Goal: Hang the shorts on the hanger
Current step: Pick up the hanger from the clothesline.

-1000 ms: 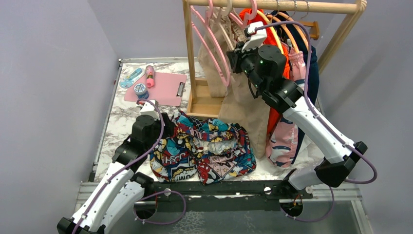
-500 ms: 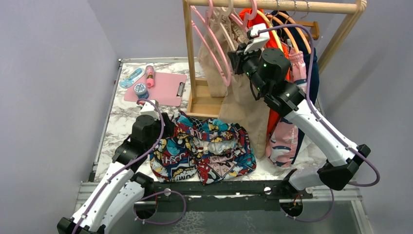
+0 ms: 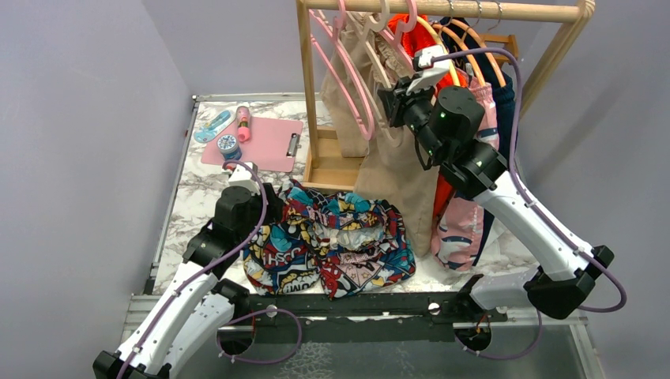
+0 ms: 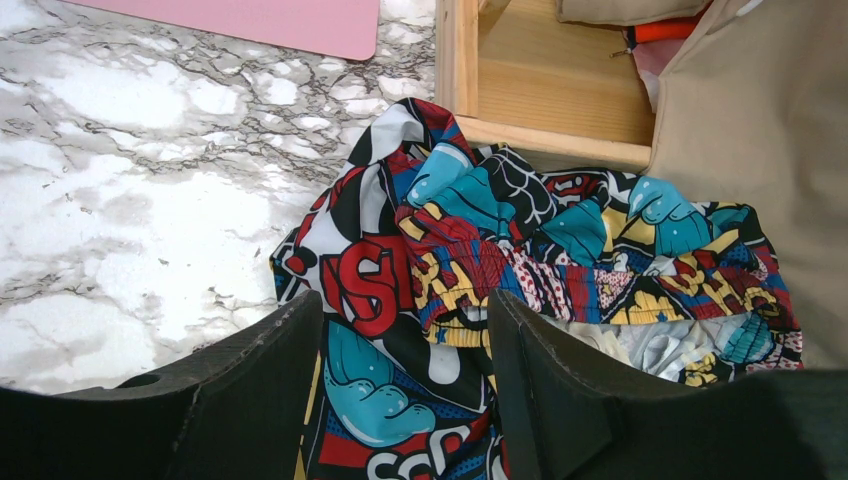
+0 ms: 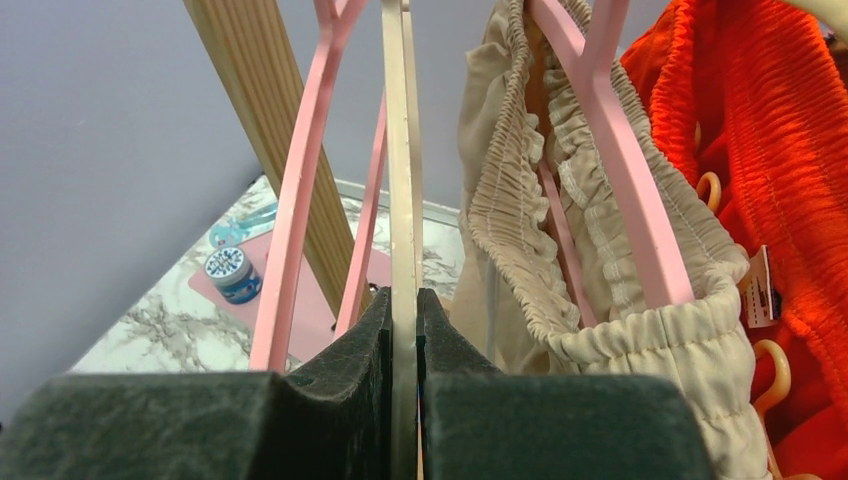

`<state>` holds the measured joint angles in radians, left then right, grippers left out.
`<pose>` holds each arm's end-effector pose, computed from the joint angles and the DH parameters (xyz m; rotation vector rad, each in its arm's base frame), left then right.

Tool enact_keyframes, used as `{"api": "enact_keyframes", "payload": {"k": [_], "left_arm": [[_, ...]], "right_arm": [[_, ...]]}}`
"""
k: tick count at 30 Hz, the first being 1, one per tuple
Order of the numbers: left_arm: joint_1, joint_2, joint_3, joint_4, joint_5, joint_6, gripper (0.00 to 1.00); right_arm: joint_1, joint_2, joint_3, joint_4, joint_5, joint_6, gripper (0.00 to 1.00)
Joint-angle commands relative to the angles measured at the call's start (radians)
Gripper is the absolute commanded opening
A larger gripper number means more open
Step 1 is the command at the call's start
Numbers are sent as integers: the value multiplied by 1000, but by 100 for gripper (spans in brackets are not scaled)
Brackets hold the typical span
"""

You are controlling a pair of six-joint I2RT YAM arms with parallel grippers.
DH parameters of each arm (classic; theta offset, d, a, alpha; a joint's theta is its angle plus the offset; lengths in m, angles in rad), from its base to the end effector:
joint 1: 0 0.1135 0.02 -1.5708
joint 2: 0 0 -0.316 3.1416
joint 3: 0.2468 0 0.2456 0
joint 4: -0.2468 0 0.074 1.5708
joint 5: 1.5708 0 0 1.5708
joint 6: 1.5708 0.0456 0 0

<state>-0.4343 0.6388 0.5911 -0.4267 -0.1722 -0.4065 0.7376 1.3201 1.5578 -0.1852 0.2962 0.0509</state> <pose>0.1057 -0.0404 0.2962 -0.0796 2.0541 -0.3498 0.2135 0.1760 0.5402 -0.2858 1.5074 0.4048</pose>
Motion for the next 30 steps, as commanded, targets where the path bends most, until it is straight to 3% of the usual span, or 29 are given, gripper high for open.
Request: {"api": "enact_keyframes", "payload": {"k": [1, 17, 30], "left_arm": [[-4, 0, -7, 27, 3, 7, 64], [-5, -75, -7, 15, -57, 2, 63], [-5, -110, -11, 15, -84, -3, 63]], "right_arm": [[-3, -42, -19, -14, -34, -4, 1], [-3, -261, -180, -179, -101, -15, 1], [-3, -474, -301, -482, -269, 67, 1]]}}
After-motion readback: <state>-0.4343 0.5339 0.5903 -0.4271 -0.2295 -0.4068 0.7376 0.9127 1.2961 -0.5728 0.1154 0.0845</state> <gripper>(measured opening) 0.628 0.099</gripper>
